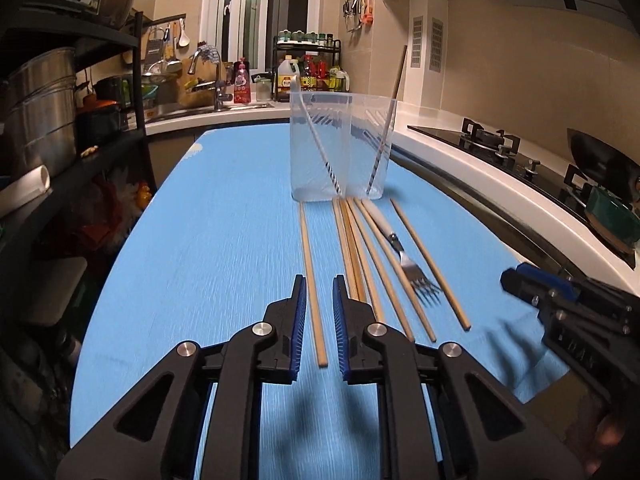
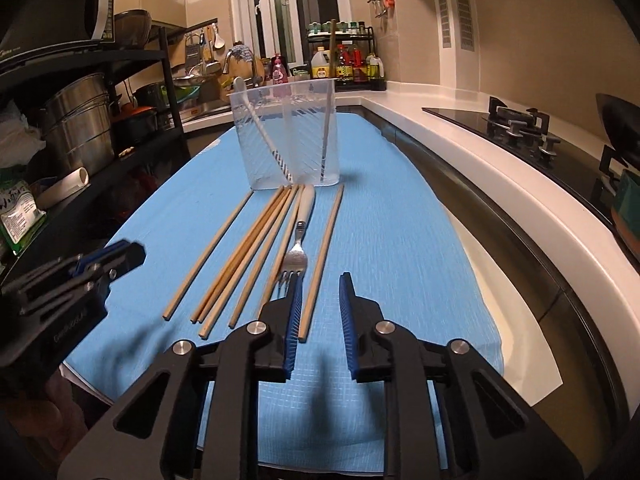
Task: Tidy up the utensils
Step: 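Move both open tools back down to the remaining chopsticks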
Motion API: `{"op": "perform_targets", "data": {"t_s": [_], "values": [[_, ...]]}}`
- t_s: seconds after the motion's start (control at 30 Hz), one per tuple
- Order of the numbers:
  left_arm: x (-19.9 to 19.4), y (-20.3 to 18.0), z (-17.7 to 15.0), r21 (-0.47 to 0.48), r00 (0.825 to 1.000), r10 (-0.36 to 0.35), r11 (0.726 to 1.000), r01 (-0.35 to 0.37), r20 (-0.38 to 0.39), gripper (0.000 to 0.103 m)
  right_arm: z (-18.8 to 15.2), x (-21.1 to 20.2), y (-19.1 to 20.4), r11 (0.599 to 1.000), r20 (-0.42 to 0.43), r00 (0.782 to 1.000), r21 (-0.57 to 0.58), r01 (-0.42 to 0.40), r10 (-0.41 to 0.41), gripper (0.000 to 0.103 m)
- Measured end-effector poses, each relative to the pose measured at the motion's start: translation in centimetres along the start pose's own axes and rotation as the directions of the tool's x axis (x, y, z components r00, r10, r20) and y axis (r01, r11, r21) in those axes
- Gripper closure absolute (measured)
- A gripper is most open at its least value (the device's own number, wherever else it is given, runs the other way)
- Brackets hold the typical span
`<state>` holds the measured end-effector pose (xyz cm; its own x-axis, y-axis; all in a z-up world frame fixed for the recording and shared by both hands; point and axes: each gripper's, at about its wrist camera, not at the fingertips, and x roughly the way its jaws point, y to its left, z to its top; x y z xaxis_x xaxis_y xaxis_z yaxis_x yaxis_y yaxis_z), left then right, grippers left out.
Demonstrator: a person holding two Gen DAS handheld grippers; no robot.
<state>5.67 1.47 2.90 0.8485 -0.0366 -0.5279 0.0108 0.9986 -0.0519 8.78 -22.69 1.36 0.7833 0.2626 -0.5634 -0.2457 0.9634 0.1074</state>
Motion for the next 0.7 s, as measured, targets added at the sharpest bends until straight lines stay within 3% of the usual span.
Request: {"op": "perform_targets", "data": {"t_s": [0.4,0.7], "values": [[1.8,1.6,-2.5,-0.101,0.995,-0.085,0.992,0.08,-0.046,0.09,-1.5,3.4,0.5,0.999,-0.111,0.993,0.007,-0.045,0.045,0.081],[3.4,0.2,-2.7,-0.049,0.998,-0.016,0.999,0.013,-0.06,0.09,-1.9,5.0,1.7,0.998,-0.141,0.989,-0.022,-0.05,0.047,0.08]]}}
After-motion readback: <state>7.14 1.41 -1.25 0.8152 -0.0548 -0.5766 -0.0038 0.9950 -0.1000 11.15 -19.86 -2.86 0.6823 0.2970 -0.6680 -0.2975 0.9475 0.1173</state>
